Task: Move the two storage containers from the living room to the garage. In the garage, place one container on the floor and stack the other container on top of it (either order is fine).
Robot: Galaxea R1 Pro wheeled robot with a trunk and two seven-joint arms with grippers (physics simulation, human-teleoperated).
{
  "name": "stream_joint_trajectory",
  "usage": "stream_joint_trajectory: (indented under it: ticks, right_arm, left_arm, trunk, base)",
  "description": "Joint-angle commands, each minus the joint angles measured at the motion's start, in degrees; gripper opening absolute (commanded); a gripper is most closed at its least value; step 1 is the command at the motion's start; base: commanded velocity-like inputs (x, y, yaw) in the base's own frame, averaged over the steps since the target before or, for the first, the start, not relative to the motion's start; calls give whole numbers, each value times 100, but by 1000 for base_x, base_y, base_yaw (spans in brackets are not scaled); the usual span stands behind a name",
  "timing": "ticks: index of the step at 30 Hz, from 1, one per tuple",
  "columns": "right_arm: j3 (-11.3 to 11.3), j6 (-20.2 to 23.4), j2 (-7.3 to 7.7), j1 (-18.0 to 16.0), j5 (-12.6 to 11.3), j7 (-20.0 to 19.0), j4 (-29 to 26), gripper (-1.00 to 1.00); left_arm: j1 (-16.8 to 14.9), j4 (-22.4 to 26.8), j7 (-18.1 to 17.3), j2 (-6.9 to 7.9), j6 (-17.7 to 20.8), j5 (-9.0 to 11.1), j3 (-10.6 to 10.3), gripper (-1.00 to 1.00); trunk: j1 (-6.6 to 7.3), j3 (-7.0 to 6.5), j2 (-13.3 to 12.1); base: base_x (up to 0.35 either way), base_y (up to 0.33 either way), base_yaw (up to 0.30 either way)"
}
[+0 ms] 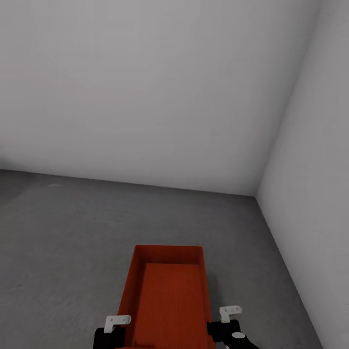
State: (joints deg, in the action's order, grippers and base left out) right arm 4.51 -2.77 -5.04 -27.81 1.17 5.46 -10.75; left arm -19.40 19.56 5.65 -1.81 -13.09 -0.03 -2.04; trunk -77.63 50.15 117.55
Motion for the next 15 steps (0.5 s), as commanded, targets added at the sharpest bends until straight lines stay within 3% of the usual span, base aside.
stream_joint_trajectory:
  ticks: [1, 15]
  right_arm:
    - [24, -13, 3, -6, 24, 61, 10, -100]
    - [24, -13, 3, -6, 24, 61, 11, -100]
  left_arm:
    - [-3, 4, 85, 5, -18, -5, 28, -100]
    - [-3, 4, 86, 5, -18, -5, 28, -100]
  trunk:
    - [1, 5, 2]
    - [1, 0, 2]
  base:
    - [2, 1, -264]
    - [0, 0, -266]
